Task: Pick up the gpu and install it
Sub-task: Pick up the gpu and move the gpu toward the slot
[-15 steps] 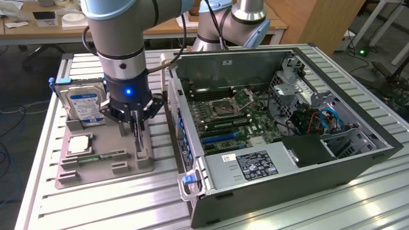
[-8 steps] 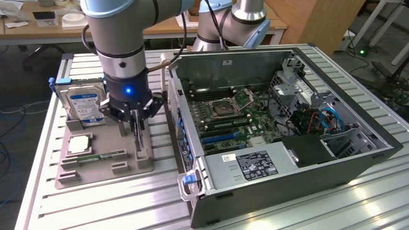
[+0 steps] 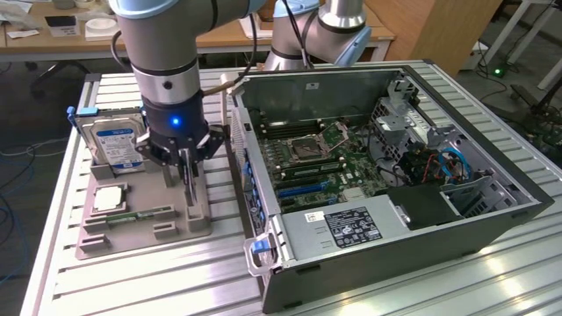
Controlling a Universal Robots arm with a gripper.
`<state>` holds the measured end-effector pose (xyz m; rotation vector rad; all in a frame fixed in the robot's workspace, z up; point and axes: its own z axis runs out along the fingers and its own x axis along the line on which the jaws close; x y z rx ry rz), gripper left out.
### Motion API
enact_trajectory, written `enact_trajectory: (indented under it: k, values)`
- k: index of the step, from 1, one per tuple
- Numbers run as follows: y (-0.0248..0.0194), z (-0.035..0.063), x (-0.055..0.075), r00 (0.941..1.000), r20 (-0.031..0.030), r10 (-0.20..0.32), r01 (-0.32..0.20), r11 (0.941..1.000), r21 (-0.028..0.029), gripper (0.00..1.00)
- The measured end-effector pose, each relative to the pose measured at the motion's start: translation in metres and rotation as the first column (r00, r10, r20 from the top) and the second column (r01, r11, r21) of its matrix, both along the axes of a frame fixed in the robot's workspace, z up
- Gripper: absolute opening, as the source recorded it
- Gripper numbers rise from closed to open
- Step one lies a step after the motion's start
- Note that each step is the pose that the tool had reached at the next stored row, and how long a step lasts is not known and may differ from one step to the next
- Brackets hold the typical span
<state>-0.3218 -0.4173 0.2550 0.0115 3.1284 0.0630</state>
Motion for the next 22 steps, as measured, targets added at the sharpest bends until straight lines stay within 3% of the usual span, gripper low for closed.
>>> enact_trajectory:
  k: [22]
  values:
    - [-0.0011,0.0130,0.000,1.0000,0.0000,0.000,0.000,1.0000,0.0000,0.28]
